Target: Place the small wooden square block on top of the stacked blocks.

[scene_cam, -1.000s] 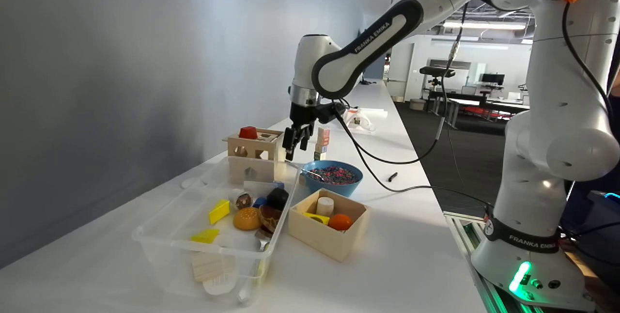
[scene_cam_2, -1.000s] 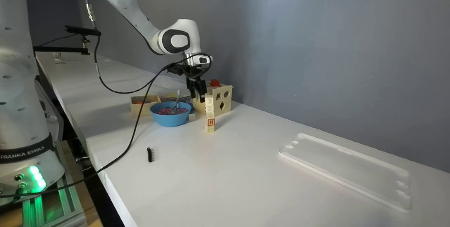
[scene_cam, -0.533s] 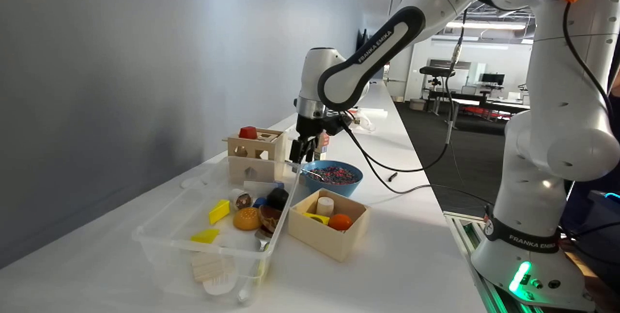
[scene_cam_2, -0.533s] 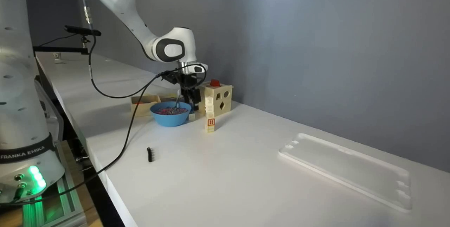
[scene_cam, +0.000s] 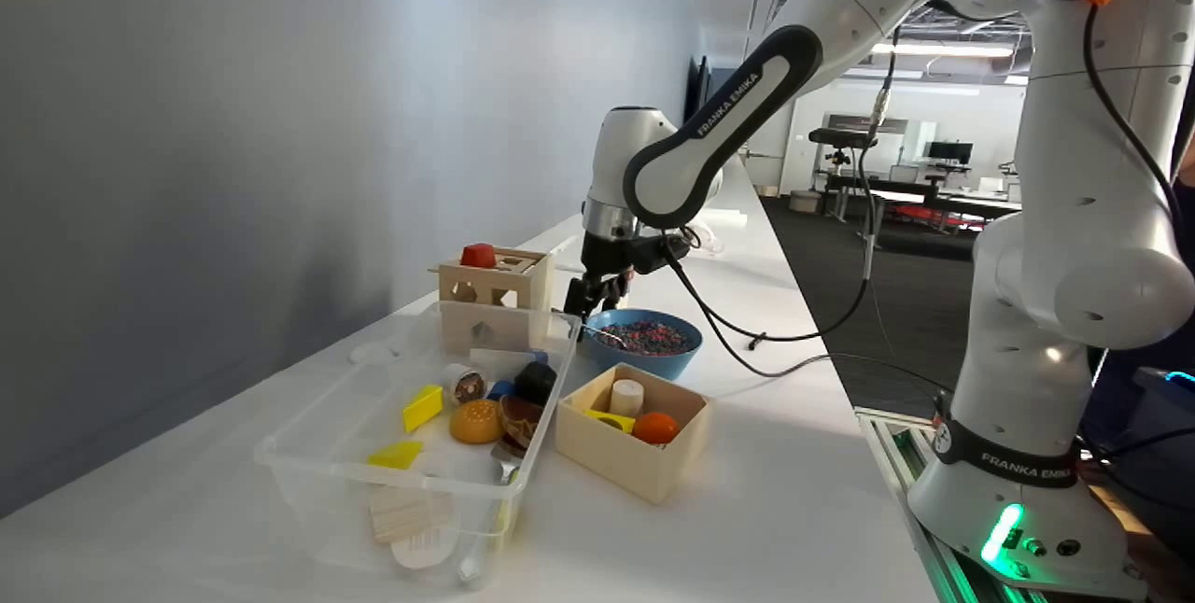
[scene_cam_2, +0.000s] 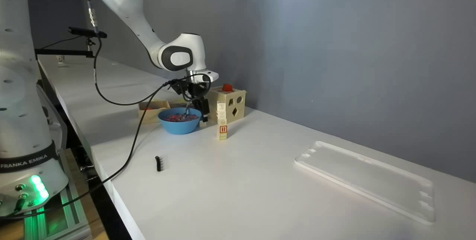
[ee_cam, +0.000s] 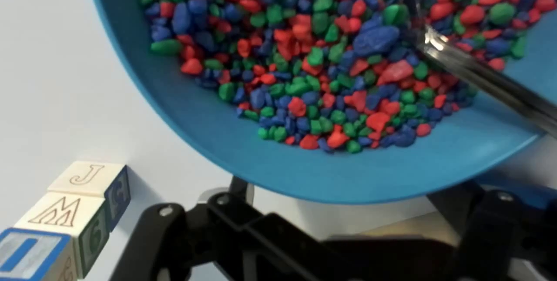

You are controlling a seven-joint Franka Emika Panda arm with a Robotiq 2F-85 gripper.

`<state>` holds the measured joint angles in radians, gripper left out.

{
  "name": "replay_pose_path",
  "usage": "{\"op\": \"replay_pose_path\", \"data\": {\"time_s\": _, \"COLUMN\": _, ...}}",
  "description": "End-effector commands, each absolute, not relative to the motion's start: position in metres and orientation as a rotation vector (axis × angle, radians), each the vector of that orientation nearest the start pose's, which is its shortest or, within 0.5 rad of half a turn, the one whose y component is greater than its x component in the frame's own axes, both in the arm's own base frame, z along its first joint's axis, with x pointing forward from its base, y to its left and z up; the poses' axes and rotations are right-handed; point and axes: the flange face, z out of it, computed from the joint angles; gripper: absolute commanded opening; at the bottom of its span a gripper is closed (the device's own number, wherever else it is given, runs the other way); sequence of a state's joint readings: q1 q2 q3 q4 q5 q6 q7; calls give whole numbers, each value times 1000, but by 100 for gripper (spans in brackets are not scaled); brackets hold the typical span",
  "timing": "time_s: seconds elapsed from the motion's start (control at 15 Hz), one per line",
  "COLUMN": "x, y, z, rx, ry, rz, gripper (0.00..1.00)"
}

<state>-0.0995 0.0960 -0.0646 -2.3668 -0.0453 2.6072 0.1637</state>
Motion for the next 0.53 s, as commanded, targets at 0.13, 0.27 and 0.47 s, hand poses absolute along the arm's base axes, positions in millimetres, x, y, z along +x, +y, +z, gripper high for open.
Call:
{"op": "replay_pose_path", "data": {"time_s": 0.13, "x": 499, "y": -93, "z": 284, "rx": -3088, "ry": 670, "rz": -181, "gripper": 100}}
{"op": "replay_pose_path", "data": {"time_s": 0.27, "x": 501, "y": -97, "z": 280, "rx": -3081, "ry": 701, "rz": -196, "gripper": 93}}
{"op": "replay_pose_path", "data": {"time_s": 0.47, "x": 505, "y": -101, "z": 281, "rx": -3070, "ry": 741, "rz": -230, "gripper": 77}}
